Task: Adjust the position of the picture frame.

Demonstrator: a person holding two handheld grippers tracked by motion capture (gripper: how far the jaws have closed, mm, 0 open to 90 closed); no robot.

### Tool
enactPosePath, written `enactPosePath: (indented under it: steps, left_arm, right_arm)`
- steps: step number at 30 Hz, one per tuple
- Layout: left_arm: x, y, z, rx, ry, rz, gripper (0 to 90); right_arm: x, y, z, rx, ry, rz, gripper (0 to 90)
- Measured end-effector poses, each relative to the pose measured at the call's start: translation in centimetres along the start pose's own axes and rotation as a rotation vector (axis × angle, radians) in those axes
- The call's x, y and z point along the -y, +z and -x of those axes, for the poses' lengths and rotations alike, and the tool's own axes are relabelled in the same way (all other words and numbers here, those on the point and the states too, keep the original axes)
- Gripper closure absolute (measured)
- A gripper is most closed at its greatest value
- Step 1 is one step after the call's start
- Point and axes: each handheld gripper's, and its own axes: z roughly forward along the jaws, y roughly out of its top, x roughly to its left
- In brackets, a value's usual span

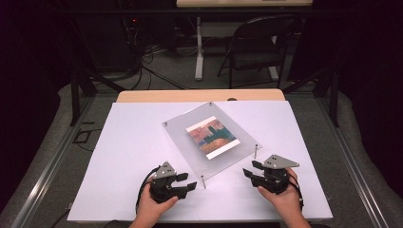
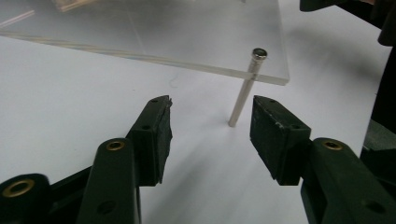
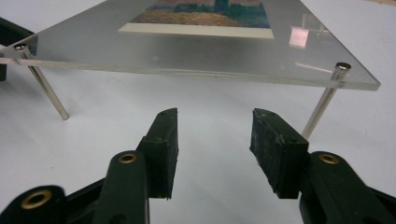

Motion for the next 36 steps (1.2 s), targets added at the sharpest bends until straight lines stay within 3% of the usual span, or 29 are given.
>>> enactPosePath:
  steps: [2,9,17,25,28,31,36]
  left_arm:
    - [0.0,0.1,0.2,0.016,-0.003,-0.006,52.8]
    - [-0.1,0.8,0.6,0.047,-0.021,-0.019,59.0]
    - [-0.7,2.9,1.4,0.048,0.006,-0.058,66.2]
    - [-0.9,4.2,1.7,0.020,-0.011,-0.055,75.4]
    - [-0.9,4.3,1.8,0.015,-0.001,-0.059,82.5]
    - [-1.0,4.3,1.6,0.021,0.014,-0.062,83.8]
    - [-1.2,3.9,1.7,0.026,0.003,-0.052,84.5]
  right_arm:
    - [0.1,-0.1,0.2,-0.009,0.025,0.003,52.1]
    - [0.1,-0.1,0.3,-0.011,0.030,0.000,53.1]
    - [0.1,-0.2,0.5,-0.008,0.039,0.000,54.1]
    - [0.2,-0.1,0.6,-0.007,0.048,-0.002,54.5]
    - [0.2,-0.1,0.7,0.000,0.045,-0.001,55.5]
    - [0.2,-0.1,1.0,0.006,0.056,0.004,60.0]
    - [0.5,0.2,1.8,0.056,0.069,0.000,64.8]
